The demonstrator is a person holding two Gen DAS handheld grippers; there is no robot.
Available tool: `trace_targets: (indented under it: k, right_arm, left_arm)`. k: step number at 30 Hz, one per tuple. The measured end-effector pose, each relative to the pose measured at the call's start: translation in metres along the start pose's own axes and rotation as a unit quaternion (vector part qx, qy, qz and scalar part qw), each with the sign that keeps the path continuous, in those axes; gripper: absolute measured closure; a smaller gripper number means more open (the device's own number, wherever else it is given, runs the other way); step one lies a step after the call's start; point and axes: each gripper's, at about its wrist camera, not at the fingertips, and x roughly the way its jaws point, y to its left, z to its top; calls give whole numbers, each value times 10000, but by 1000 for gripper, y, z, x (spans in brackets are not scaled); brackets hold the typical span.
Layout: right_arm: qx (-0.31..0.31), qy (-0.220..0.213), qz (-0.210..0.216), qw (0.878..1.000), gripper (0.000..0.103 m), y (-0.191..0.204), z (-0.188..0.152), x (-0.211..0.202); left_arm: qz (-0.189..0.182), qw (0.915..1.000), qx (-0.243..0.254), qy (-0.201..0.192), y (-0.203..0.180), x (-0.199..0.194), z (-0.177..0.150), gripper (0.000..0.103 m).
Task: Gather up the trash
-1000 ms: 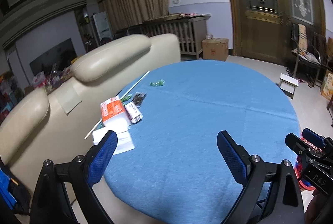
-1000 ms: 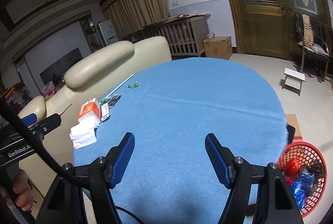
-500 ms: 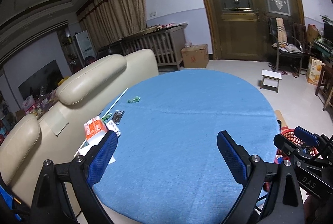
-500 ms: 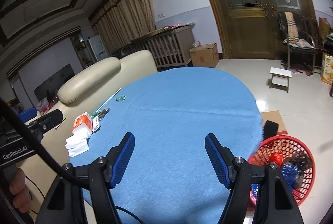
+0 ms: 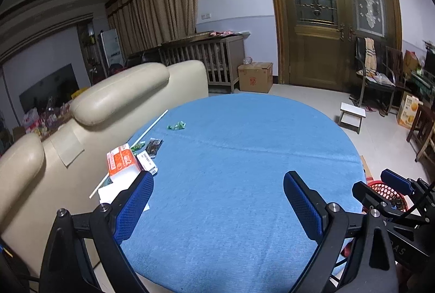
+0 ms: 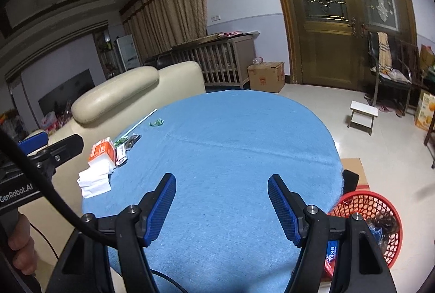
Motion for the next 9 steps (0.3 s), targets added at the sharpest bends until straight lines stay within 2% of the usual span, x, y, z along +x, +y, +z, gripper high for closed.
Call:
trace_targets:
  k: [6,9]
  right_arm:
    - [-218,160,-9,9996,29,23,3,20]
    - [-299,301,-4,9991,29,32,3,36]
  left_arm:
    - [88,9994,-294,149,31,23,-8,7]
    - [85,9986,-392,357,42,45,-15,7]
